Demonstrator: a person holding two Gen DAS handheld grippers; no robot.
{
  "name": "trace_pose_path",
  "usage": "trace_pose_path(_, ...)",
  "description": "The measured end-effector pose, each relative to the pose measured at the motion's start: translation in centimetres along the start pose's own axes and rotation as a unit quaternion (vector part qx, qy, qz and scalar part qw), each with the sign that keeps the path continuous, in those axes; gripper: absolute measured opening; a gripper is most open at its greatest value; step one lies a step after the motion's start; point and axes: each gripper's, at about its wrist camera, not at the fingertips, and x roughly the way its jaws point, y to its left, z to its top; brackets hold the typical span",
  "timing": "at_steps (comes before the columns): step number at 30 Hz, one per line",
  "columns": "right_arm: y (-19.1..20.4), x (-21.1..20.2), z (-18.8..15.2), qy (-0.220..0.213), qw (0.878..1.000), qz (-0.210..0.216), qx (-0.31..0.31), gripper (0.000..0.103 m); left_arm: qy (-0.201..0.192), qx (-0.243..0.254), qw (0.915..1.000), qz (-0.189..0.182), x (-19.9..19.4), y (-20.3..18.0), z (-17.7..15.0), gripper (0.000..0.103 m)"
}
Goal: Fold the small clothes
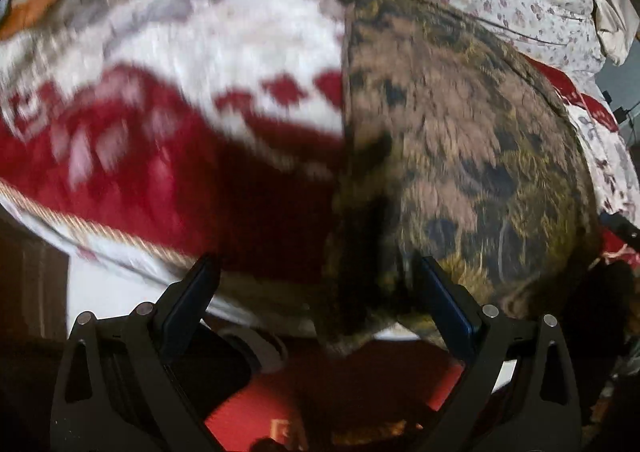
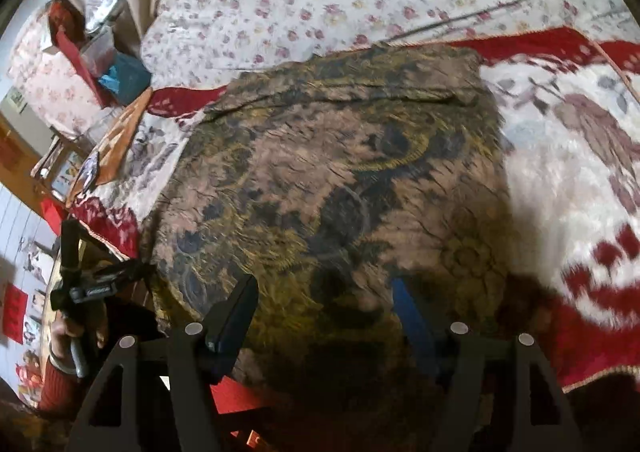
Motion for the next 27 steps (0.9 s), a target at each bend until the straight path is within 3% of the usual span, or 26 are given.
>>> trace_pose_path(7, -3.6, -0.8, -2.6, 0.045, 0.997, -0.051, 0.040, 0.068, 0.011, 0.004, 0.9999, 0.003, 1.0, -0.4, -1.0, 0.098)
trace_pose_path(12, -6.3, -2.0, -5.7, 0.075, 0.990, -0.081, 0.089, 0.072, 0.029, 0.037, 0.9988, 0.009, 2.4, -2.0, -1.3, 0.098)
trace_pose_path(16, -8.2, -1.3, -7.2, 0.093, 0.983, -0.095, 0.124, 0.074, 0.039, 0.028, 0.9989, -0.001, 3.1, -2.0, -1.0, 0.098)
trace_pose_path(22, -8.1, 2.8, -8.2, 0.123, 0.982, -0.048, 0.132, 0.074, 0.028, 0.029, 0.9992, -0.001, 3.0, -1.5, -1.6, 0.098)
trace_pose_path(25, -8.8, 5.5, -9.1, 0.142, 0.976, -0.022, 0.165, 0.073, 0.025, 0.027, 0.9993, 0.001, 3.1, -1.4, -1.8, 0.098)
trace_pose_path(27, -9.0, 6.1, -9.3, 0.147, 0.972, -0.006, 0.182, 0.051, 0.023, 0.028, 0.9994, -0.003, 3.0, -1.6, -2.0, 0.089)
